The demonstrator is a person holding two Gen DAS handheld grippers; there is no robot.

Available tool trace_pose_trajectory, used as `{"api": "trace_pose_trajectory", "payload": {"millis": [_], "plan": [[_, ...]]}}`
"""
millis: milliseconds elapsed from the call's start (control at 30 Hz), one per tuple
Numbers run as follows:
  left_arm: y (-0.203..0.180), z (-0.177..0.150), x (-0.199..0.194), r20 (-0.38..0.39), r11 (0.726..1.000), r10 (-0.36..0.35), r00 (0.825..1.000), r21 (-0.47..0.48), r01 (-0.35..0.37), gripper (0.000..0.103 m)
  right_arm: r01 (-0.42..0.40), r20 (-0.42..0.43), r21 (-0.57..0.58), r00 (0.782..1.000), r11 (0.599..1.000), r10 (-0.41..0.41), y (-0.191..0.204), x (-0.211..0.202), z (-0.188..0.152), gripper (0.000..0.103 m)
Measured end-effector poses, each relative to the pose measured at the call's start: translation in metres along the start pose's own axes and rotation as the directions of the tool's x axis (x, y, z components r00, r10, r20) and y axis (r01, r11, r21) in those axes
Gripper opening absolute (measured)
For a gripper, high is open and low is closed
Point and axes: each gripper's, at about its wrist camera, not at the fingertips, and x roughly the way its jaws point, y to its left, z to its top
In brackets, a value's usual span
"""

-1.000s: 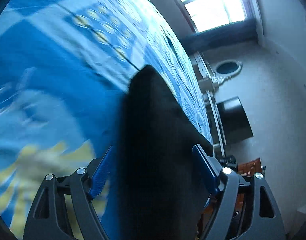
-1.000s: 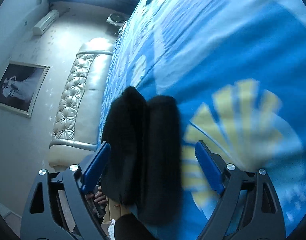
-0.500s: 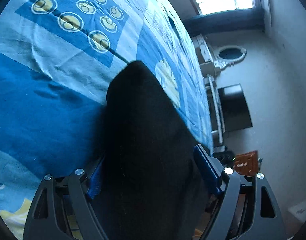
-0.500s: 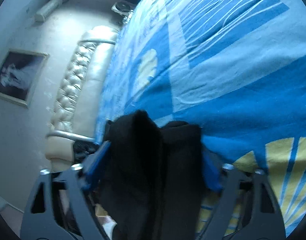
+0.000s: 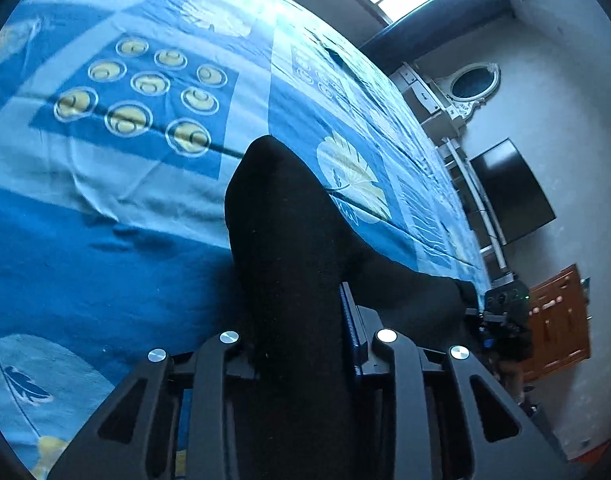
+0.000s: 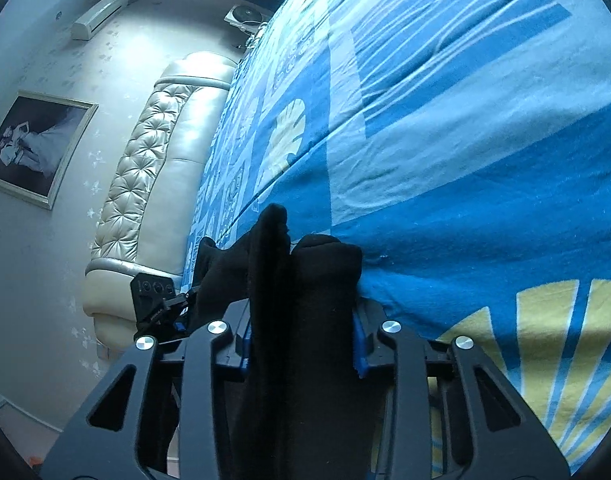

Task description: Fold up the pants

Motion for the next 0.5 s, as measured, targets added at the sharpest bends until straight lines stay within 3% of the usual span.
{"api": "trace_pose_trajectory", "payload": {"millis": [500], "plan": [[0.015,0.02,-0.004,0.034,0.999,0.047,0.998,0.01,-0.048,0.03,-0.007,0.01,-0.023,1.0,1.0,0.007,0.008,0.015,0.016,0.032]]}}
